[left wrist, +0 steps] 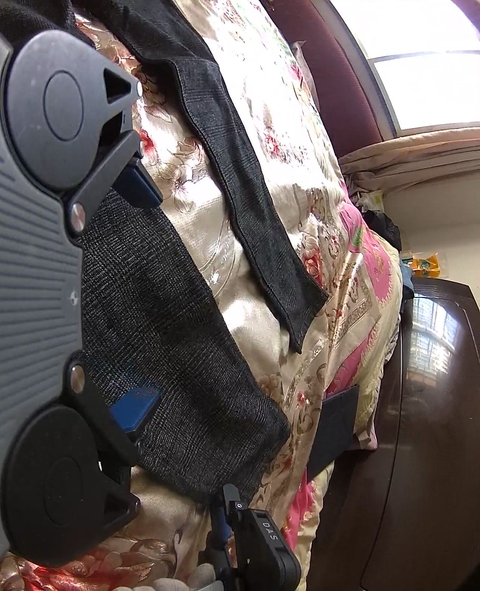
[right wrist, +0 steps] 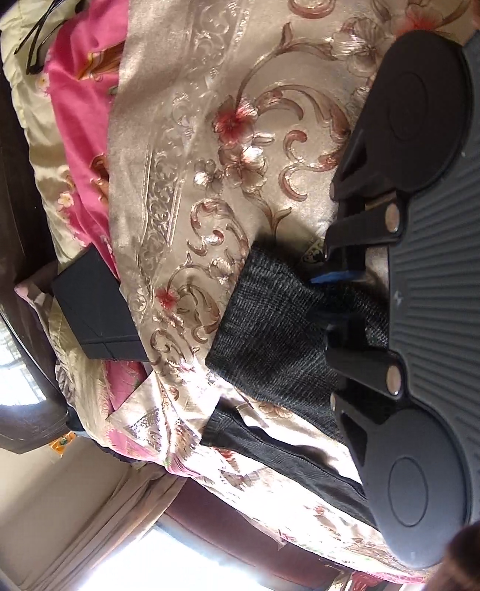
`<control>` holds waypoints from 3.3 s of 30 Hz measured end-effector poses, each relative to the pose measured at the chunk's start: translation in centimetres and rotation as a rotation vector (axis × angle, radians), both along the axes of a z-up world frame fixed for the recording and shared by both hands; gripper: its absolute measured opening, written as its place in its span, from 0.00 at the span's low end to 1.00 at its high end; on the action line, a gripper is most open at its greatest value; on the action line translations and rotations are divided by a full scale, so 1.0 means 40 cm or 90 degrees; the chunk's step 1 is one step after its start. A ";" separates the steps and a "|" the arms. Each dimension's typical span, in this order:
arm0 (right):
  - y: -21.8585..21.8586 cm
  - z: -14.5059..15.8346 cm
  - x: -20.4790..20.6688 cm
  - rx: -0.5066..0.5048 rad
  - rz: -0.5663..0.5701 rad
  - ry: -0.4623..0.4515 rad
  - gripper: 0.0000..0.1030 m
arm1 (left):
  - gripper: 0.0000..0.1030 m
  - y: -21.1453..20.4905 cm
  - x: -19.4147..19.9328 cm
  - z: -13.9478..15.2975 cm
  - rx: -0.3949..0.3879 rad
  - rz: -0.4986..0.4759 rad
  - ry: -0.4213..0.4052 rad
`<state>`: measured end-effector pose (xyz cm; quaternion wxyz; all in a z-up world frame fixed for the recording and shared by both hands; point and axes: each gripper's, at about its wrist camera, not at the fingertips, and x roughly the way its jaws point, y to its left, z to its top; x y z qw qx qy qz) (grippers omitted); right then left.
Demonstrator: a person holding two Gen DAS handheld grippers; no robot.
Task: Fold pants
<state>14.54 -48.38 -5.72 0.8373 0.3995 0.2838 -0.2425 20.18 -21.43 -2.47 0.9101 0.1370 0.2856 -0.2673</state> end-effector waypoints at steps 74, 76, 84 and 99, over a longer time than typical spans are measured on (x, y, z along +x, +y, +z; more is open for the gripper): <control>1.346 0.017 1.020 -0.550 1.236 0.198 0.36 | 0.63 1.325 0.576 0.039 0.140 0.146 0.237; 1.346 0.021 1.011 -0.535 1.228 0.205 0.15 | 0.55 1.300 0.566 0.041 0.175 0.131 0.224; 1.318 0.167 0.867 -0.587 1.182 0.162 0.04 | 0.21 1.268 0.501 0.118 0.211 0.125 0.165; 1.161 0.160 0.175 -0.321 1.170 0.210 0.05 | 0.22 1.173 -0.096 0.115 0.273 0.091 0.173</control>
